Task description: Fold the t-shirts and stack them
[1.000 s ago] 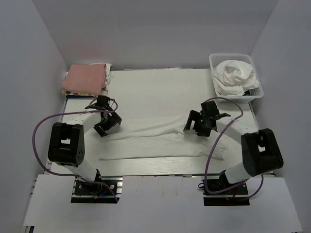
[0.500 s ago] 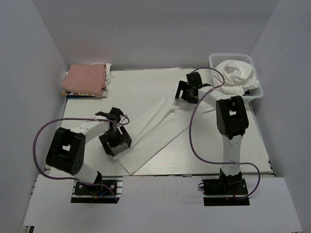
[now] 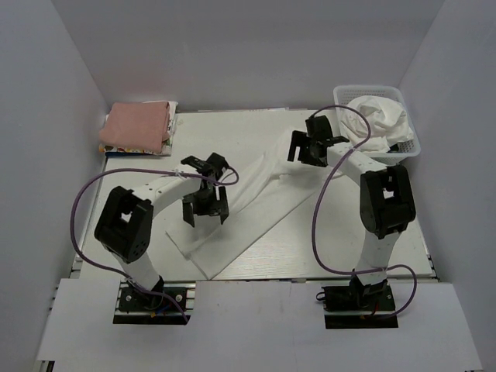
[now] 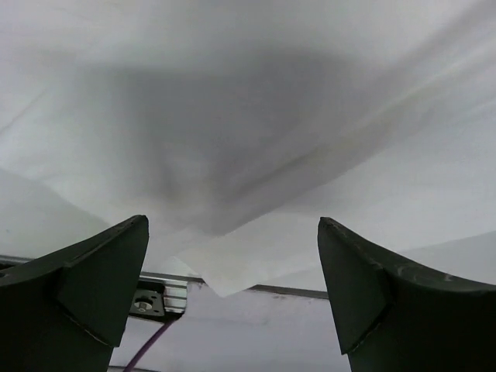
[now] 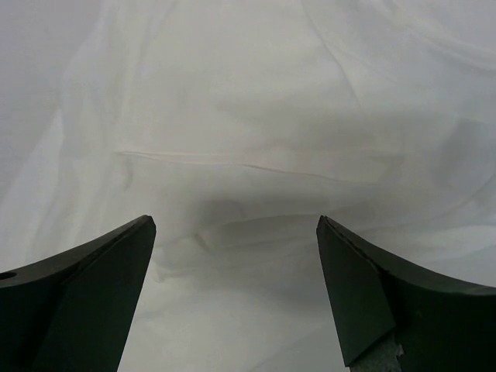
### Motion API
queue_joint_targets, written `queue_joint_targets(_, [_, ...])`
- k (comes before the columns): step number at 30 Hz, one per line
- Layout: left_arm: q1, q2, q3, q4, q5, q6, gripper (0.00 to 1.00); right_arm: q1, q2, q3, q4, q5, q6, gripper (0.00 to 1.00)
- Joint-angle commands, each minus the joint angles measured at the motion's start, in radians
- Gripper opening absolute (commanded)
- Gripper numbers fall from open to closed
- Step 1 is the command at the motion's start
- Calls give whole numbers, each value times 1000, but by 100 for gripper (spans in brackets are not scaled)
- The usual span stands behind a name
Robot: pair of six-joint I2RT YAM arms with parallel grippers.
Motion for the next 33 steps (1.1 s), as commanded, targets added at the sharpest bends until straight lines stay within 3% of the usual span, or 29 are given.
queue_joint_targets(1, [-69,4,-37,111,106,116,100,-11,59,3,-119,82,44,90])
queue_joint_targets(5, [-121,-29,-207,294,273,179,100,-23,150,71,-166,70,77,90])
queue_joint_targets(7, [-159,0,-260,312,307,179,100,-25,272,232,-218,17,64,90])
queue_joint_targets(11, [-205,26,-281,349,374,170,100,-22,377,348,-207,-42,-1,90])
queue_joint_targets(15, [-256,35,-242,418,499,153,100,-19,549,567,-205,-251,-21,90])
queue_joint_targets(18, [-308,90,-119,368,450,153,100,-3,693,819,-203,-349,-20,90])
queue_joint_targets(20, [-342,150,-30,281,366,107,100,6,764,900,-199,-389,-12,90])
queue_joint_targets(25, [-406,216,74,217,313,26,100,6,719,835,2,-371,44,90])
queue_joint_targets(29, [-465,153,97,187,196,-25,100,12,689,940,-53,-370,-46,90])
queue_joint_targets(33, [-529,54,150,148,120,-34,100,27,539,916,-78,-320,-115,90])
